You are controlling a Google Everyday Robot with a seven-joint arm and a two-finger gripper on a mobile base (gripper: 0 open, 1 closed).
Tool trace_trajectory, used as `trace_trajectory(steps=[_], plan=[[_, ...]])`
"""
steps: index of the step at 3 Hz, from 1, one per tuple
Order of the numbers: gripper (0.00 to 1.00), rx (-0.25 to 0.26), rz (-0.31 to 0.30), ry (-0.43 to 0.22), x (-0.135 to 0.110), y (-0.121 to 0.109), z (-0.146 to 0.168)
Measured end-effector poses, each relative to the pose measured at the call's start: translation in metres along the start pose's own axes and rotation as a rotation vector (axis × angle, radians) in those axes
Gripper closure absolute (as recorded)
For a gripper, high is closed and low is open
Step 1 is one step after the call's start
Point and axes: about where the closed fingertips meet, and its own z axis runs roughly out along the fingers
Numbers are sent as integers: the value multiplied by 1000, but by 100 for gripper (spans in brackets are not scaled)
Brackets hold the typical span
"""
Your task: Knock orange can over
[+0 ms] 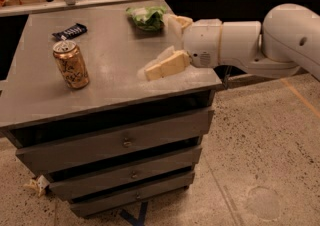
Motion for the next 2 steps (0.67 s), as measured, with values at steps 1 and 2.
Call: trace_trajectory(steps=[1,2], plan=[[0,-67,-26,-45,1,6,47],[0,-133,-33,-60,1,15,92]])
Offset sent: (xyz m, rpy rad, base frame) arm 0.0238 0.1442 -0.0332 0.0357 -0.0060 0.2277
